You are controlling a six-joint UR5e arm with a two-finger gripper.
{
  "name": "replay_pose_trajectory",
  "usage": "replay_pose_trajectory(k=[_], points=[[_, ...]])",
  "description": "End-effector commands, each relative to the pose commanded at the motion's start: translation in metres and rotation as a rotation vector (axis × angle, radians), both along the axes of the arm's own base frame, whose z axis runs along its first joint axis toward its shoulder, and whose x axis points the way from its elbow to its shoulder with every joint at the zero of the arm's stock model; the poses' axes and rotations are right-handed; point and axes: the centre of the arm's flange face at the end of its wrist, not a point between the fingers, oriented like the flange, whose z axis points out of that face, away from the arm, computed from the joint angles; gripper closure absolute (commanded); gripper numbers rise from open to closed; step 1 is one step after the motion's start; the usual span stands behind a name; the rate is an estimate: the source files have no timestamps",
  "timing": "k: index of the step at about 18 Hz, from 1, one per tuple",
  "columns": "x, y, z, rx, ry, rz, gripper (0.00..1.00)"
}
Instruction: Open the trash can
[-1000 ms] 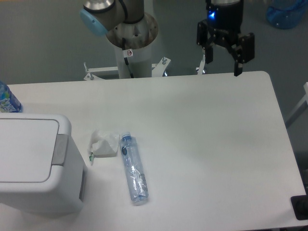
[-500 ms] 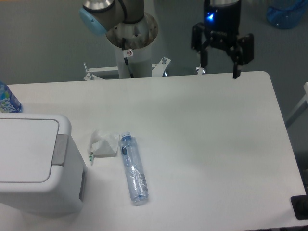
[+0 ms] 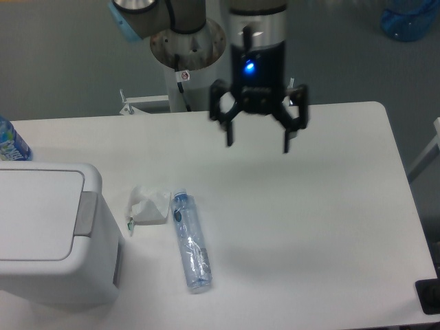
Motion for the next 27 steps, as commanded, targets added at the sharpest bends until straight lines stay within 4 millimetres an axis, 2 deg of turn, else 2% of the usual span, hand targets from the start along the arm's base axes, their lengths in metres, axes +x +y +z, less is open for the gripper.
replay_pose_trajectory(k=[6,10,19,27], points=[[0.044,0.044,-0.012,0.088,-0.101,0.091,0.00],[0.061,0.059,-0.017,0.091,-0.128,0.087,0.00],[0.080,0.086,-0.034,0.072,-0.156,0.058,0.00],[0.087,0.093,-0.043,0.058,-0.166,0.043,0.00]])
